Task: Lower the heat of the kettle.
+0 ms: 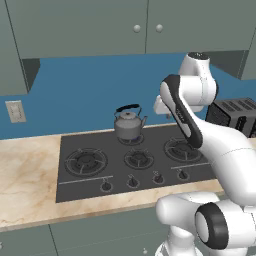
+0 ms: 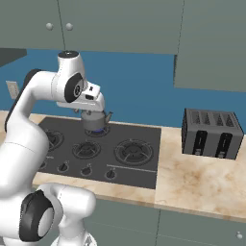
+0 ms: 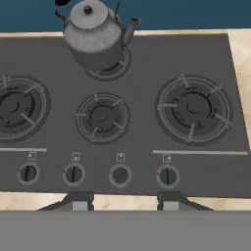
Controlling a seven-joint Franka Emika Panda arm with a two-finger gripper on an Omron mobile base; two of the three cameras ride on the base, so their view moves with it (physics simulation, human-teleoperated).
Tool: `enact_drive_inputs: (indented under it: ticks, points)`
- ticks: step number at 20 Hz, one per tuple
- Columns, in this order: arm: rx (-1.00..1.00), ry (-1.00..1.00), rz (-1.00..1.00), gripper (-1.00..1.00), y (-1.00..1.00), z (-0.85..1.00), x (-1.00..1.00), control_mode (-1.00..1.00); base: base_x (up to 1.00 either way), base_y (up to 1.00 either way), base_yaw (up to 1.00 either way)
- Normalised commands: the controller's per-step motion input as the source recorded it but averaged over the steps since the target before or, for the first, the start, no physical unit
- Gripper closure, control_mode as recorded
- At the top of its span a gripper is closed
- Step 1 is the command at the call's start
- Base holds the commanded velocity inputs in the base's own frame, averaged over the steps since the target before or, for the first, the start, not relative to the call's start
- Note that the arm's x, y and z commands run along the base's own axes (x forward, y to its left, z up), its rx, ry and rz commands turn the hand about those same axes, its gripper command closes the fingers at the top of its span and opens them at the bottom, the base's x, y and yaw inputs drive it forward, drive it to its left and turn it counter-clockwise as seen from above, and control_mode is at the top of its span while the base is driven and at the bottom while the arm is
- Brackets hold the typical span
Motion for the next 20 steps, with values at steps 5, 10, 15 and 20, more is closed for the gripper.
enact_drive_inputs:
  ticks: [5, 10, 15, 20]
  points:
    - [0.00, 0.00, 0.03, -1.00, 0.02, -0.03, -0.07, -1.00, 0.00, 0.00, 0.00]
    - [0.00, 0.00, 0.35, -1.00, 0.12, -0.25, -0.19, -1.00, 0.00, 0.00, 0.00]
    - [-0.06, 0.00, 0.46, -1.00, 0.34, -0.17, -0.14, -1.00, 0.00, 0.00, 0.00]
    - [-0.27, 0.00, 0.45, -1.00, 0.43, -0.11, -0.12, -1.00, 0.00, 0.00, 0.00]
